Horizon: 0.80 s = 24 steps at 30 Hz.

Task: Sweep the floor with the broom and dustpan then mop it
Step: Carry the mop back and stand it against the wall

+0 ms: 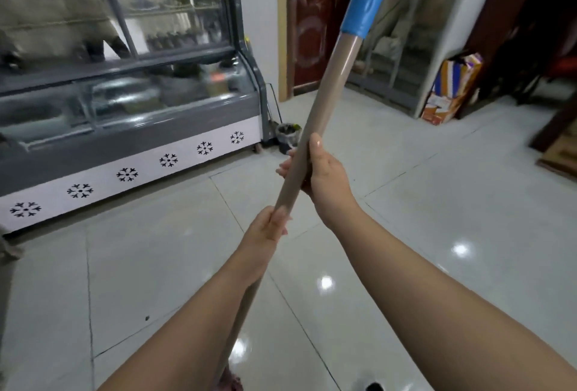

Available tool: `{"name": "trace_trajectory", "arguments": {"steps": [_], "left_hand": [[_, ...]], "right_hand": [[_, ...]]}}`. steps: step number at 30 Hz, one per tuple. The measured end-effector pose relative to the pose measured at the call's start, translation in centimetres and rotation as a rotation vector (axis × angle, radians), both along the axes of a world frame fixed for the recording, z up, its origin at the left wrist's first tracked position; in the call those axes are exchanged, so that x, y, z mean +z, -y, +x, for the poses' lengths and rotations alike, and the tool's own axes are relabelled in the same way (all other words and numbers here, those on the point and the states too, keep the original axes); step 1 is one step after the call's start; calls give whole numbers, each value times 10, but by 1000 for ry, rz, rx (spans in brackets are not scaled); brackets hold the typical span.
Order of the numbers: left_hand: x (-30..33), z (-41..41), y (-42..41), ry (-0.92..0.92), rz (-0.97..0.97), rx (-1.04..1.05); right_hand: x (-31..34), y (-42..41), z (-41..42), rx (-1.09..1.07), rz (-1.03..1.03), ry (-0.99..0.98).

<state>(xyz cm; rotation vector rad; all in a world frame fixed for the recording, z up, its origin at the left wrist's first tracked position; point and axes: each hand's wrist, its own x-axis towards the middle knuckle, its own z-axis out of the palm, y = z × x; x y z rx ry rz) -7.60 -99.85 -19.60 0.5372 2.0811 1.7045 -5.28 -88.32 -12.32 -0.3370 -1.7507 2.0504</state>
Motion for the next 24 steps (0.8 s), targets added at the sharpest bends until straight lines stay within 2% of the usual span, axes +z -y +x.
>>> {"name": "trace_trajectory", "arguments": {"steps": [4,13,19,24], "left_hand": [[39,-29,-98,-44,95,-31],[133,-83,-309,-40,363,-130],[169,-112,-424,-90,569,-293],[207,-137,-535,70,735,-435]], "right_hand": [[19,-84,-24,13,-63,-64],[109,-282,-58,160,114,-160],[152,-379,-88,45,160,-260],[181,-480,-119,-81,198,-347]]}}
